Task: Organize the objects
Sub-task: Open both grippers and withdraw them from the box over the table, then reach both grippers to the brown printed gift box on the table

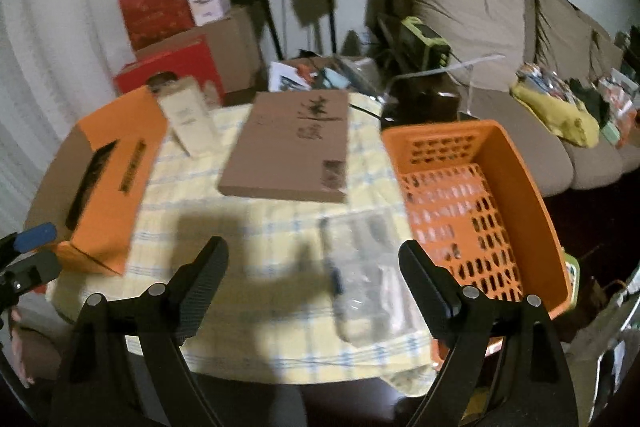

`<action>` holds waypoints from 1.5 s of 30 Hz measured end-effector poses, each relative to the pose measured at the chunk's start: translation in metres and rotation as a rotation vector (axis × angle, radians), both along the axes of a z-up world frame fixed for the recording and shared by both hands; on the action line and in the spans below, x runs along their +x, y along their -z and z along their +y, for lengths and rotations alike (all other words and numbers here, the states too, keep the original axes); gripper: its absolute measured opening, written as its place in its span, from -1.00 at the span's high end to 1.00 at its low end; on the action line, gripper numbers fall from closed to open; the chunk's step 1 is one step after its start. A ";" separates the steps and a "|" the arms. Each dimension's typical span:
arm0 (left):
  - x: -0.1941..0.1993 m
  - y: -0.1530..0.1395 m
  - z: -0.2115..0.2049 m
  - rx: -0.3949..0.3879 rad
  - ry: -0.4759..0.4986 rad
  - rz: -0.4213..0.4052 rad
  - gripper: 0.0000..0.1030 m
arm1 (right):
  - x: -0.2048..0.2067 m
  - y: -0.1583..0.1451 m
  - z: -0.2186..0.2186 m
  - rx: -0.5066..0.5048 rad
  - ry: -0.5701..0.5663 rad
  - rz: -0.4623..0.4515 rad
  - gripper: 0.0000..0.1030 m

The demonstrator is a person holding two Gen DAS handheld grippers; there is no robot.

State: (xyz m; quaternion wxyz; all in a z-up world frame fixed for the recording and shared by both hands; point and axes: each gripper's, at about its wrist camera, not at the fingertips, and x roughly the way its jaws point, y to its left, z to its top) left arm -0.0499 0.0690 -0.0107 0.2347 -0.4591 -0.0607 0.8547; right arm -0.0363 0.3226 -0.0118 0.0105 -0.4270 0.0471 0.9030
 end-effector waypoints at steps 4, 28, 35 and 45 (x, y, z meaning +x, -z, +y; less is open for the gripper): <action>0.002 0.011 0.020 -0.007 0.028 -0.018 -0.99 | 0.002 0.016 0.012 0.019 0.023 -0.024 -0.71; -0.046 0.037 0.063 0.001 0.004 -0.090 -0.99 | -0.027 0.043 0.031 -0.036 0.014 -0.056 -0.71; -0.087 0.043 0.083 -0.060 -0.063 -0.065 -0.97 | -0.064 0.038 0.037 -0.060 0.017 -0.051 -0.70; -0.128 0.066 0.096 -0.121 -0.096 -0.099 -0.97 | -0.112 0.043 0.043 -0.076 0.021 -0.067 -0.62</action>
